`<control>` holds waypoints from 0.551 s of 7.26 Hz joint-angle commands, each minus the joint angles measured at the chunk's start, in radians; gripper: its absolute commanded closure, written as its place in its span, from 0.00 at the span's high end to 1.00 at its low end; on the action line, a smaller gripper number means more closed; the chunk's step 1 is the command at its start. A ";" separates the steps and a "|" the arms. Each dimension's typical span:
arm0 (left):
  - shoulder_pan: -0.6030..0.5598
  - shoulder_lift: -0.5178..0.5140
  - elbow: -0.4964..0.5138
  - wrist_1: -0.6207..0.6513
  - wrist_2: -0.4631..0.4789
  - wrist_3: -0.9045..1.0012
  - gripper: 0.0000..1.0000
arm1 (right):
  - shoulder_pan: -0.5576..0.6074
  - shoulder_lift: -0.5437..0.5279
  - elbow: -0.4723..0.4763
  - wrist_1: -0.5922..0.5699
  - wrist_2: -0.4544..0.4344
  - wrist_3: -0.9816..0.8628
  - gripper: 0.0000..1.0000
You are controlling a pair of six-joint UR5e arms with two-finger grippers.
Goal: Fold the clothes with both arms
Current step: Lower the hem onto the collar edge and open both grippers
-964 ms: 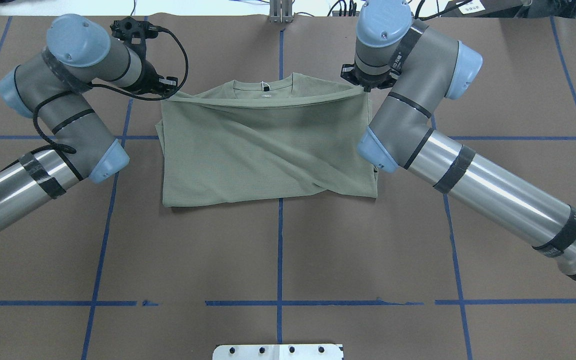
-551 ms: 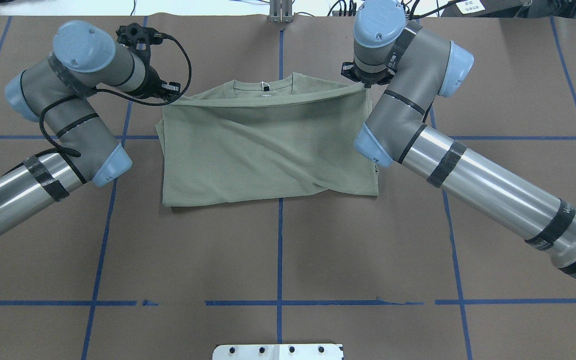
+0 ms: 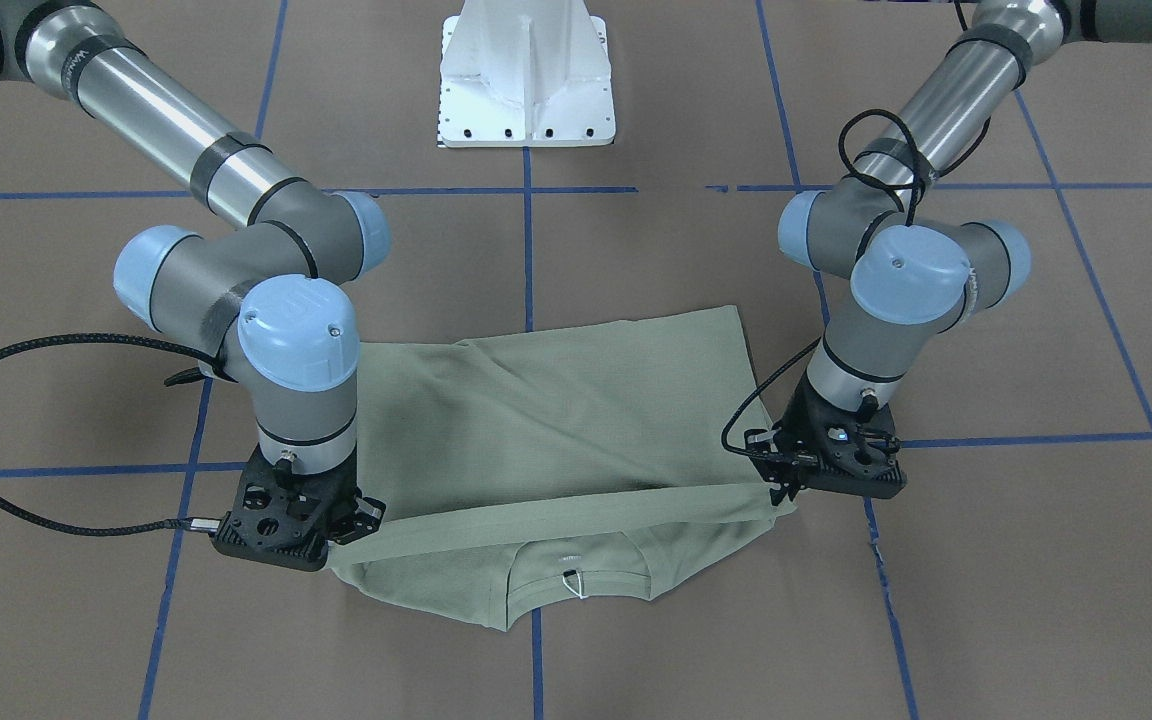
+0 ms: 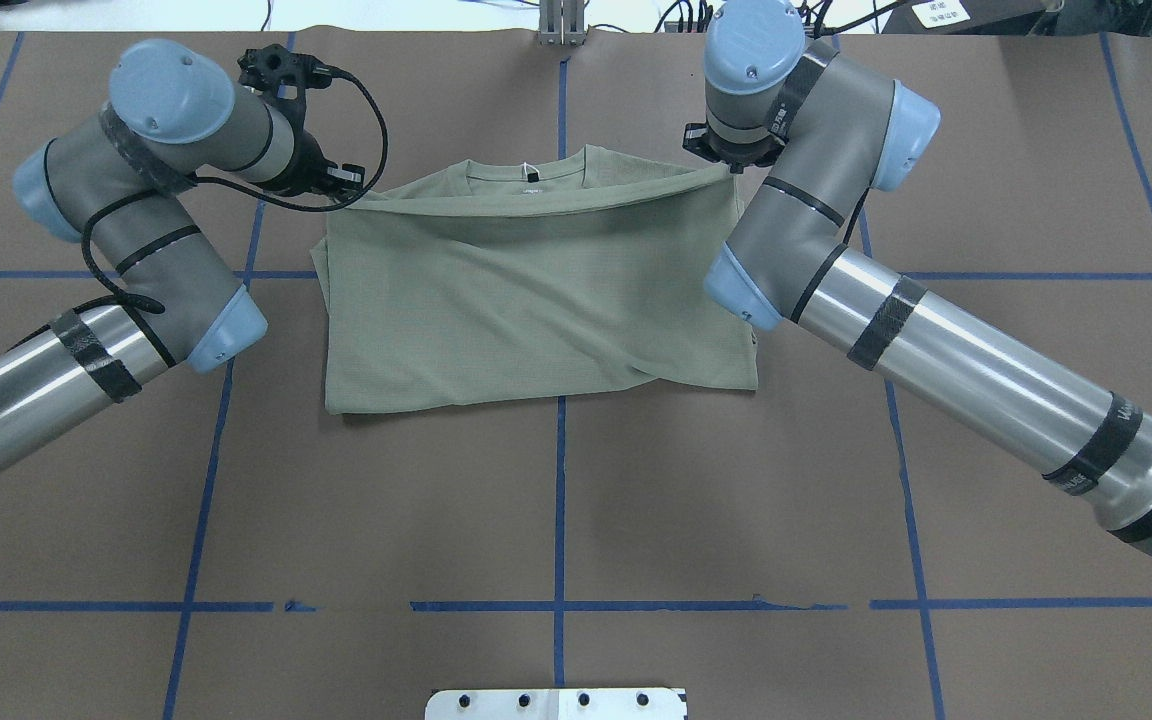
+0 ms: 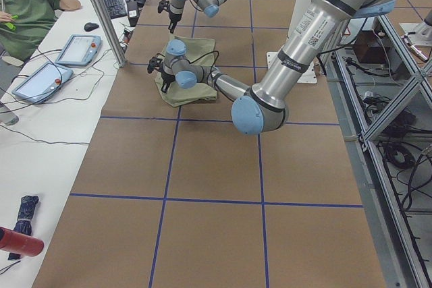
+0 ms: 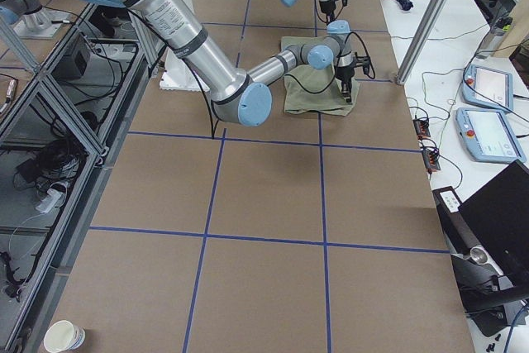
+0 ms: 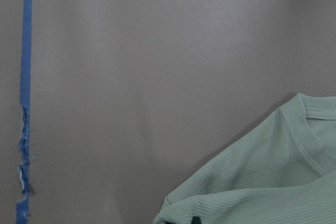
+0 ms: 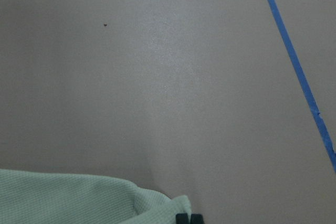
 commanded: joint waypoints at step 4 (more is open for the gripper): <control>-0.017 0.020 -0.034 -0.046 -0.081 0.072 1.00 | 0.064 0.011 -0.008 -0.003 0.118 -0.154 1.00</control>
